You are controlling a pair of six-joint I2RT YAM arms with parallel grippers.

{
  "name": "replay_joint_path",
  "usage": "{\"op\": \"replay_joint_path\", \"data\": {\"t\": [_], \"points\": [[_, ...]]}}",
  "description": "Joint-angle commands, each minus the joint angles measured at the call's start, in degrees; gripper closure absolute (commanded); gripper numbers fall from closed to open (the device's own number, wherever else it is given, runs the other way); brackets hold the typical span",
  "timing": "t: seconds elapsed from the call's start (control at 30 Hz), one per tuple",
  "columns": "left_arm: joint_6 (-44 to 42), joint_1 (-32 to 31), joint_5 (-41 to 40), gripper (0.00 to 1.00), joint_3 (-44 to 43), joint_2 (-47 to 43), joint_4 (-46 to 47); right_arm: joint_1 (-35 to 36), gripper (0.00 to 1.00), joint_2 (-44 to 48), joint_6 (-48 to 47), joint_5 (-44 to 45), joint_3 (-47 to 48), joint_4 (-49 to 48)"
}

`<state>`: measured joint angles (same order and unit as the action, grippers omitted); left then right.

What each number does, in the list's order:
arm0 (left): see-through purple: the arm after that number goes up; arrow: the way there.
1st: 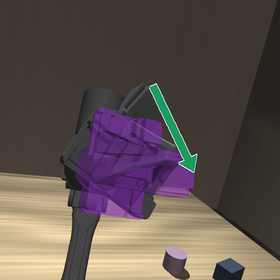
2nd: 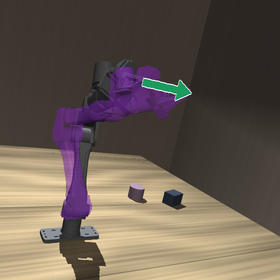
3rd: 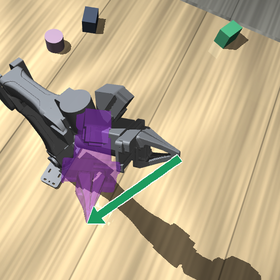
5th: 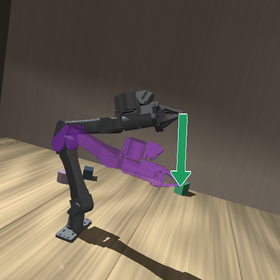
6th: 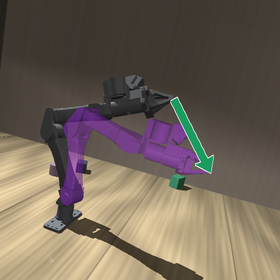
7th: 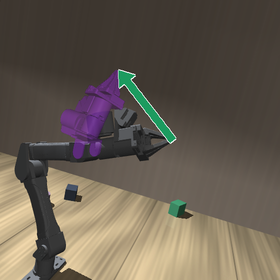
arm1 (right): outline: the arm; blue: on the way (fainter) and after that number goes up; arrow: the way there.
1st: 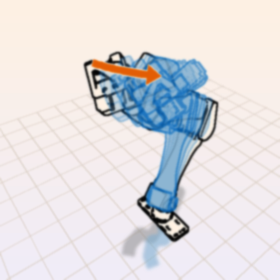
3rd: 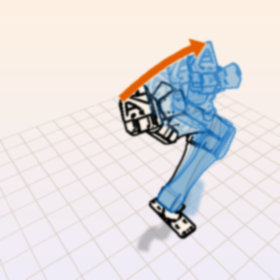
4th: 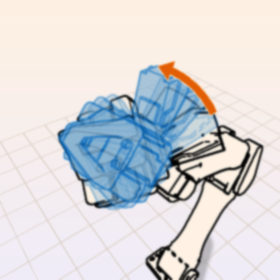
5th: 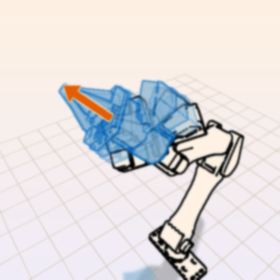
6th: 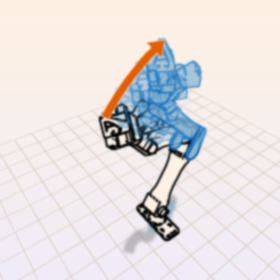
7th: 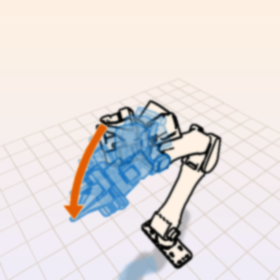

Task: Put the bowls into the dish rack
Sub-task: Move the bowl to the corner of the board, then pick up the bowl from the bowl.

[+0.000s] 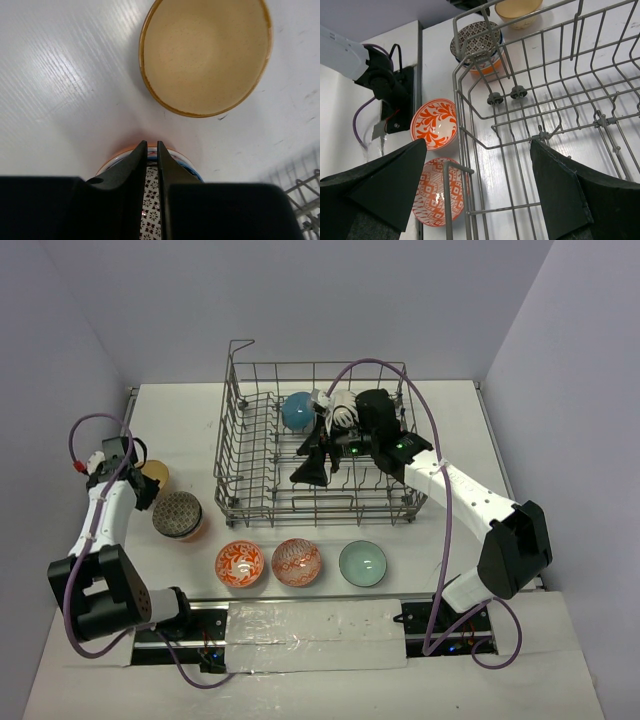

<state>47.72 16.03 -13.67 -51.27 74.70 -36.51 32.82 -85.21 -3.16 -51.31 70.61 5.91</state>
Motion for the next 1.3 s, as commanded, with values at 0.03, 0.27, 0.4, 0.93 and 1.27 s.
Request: {"op": "replay_joint_path", "data": {"t": [0.03,0.27,0.4,0.93,1.27], "points": [[-0.9,-0.2,-3.1,0.81,-6.0,-4.6,-0.6,-0.4,0.09,-0.1,-0.6,-0.9,4.5,1.5],[-0.7,-0.2,-4.3,0.8,-14.8,-11.2,-1.9,1.0,0.09,0.1,-1.5,-1.4,11.0,6.3],[-2.6,-0.1,-5.9,0.8,-14.7,-17.8,2.1,6.9,0.09,-3.3,-7.0,2.7,19.6,13.7],[-6.9,-0.1,-13.7,0.76,-23.3,-30.2,3.5,27.5,0.13,-33.1,-18.1,15.5,55.5,35.4],[-6.8,-0.2,-11.0,0.75,-27.0,-33.2,2.6,32.9,0.13,-38.8,-24.1,21.9,58.2,37.2]]}}
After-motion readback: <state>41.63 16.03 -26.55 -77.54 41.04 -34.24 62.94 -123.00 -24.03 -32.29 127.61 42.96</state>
